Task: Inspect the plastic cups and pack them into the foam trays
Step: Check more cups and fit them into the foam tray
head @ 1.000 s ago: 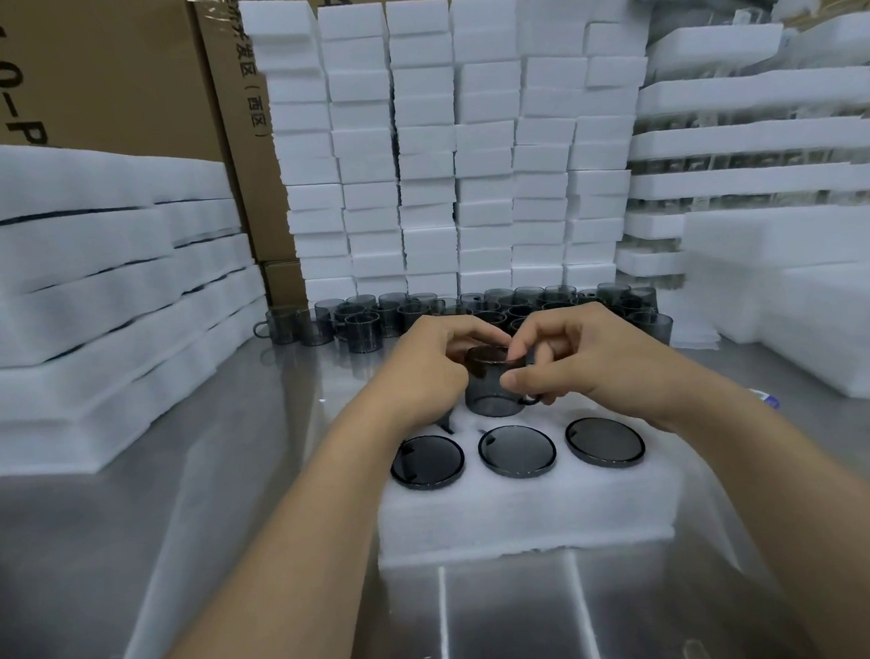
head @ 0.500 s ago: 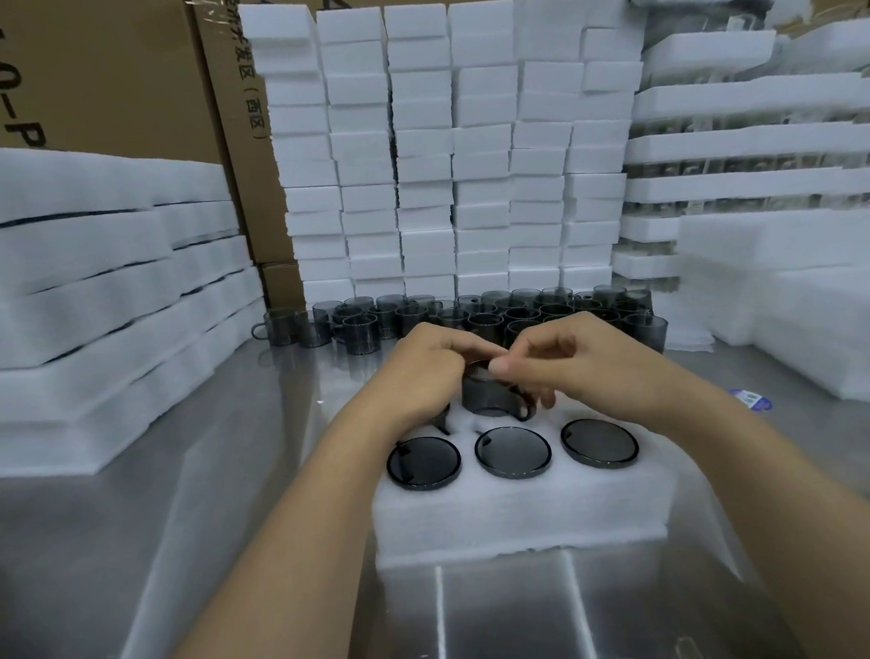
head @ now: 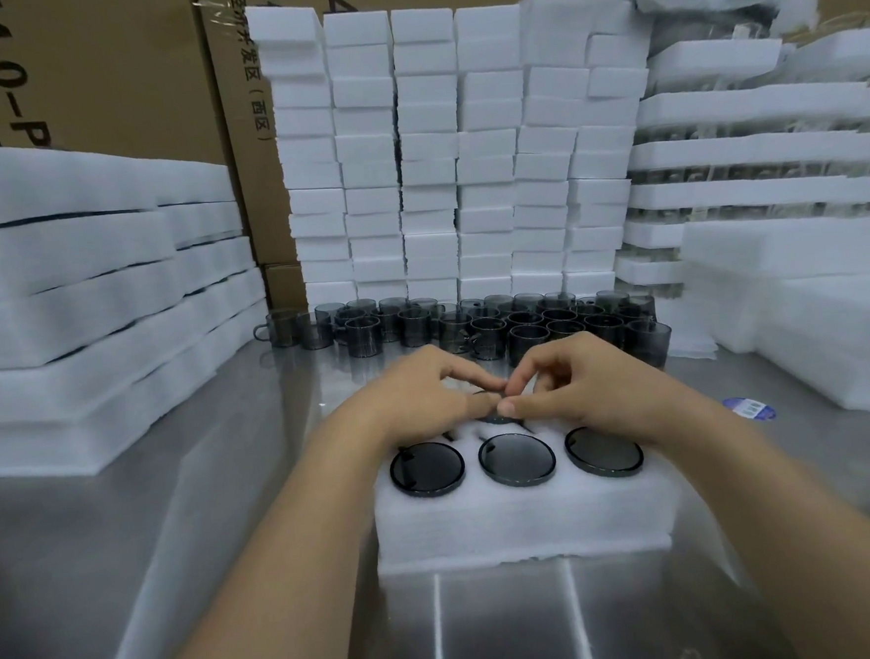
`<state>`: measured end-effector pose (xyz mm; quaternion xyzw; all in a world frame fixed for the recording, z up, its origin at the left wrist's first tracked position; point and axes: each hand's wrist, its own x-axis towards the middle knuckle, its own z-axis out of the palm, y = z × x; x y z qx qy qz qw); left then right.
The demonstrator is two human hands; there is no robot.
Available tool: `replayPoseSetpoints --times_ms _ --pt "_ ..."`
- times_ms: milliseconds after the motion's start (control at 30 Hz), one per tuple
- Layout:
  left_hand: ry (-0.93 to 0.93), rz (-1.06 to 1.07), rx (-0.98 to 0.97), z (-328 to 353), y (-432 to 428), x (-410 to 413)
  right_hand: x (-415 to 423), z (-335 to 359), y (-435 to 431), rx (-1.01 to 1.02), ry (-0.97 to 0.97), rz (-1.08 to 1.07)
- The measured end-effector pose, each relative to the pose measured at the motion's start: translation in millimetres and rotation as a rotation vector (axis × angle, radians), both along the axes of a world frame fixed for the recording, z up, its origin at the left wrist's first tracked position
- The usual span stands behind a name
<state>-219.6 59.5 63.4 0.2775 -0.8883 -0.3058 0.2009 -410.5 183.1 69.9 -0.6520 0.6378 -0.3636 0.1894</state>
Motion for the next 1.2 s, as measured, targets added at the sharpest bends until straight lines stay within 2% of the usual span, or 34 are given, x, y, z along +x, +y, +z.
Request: replayPoseSetpoints --times_ms 67,100,167,233,300,367,467,567,633,700,733,767,833,867,900,967,1133,1200 --pt "0.115 0.128 -0.066 -2 -3 5 -2 -2 -1 -0.115 -0.012 -0.103" --pt "0.220 0.198 -0.006 -3 -5 8 -6 -3 -2 -0.193 -0.038 -0.192" --pt "0.379 0.262 0.257 -5 -8 14 -14 -7 -3 -0.289 -0.167 -0.365" --pt "0.384 0.235 0.476 -8 -9 14 -20 -12 -4 -0.179 -0.342 -0.431" --pt "0.379 0.211 0.543 -12 -9 9 -23 -19 -7 0.080 -0.381 -0.393" --pt "0.410 0.208 0.543 -13 -9 4 -26 -23 -10 0.210 -0.397 -0.350" --pt "0.460 0.179 0.555 -13 -15 3 -28 -24 -15 0.144 -0.470 -0.333" --pt "0.598 0.164 0.596 -13 -28 5 -26 -26 -17 0.077 -0.797 -0.263" --pt "0.648 0.152 0.621 -15 -35 6 -21 -26 -21 0.101 -0.877 -0.230" --pt "0.660 0.148 0.621 -20 -38 6 -22 -28 -28 0.067 -0.880 -0.244" --pt "0.741 0.191 0.593 -24 -39 8 -24 -30 -30 -0.020 -0.875 -0.300" --pt "0.875 0.338 0.548 -26 -43 11 -30 -33 -31 -0.162 -0.873 -0.427" --pt "1.071 0.780 0.435 -30 -48 22 -52 -41 -27 -0.449 -0.837 -0.835" --pt "1.081 0.901 0.396 -36 -54 28 -64 -44 -23 -0.514 -0.817 -1.003" --pt "1.058 0.903 0.375 -41 -59 30 -73 -46 -20 -0.528 -0.834 -1.077" --pt "0.954 0.813 0.322 -45 -59 25 -77 -49 -21 -0.517 -0.841 -1.033" --pt "0.823 0.751 0.202 -52 -63 19 -70 -62 -35 -0.426 -0.464 -0.810" --pt "0.759 0.721 0.163 -54 -66 19 -76 -61 -41 -0.376 -0.376 -0.820"
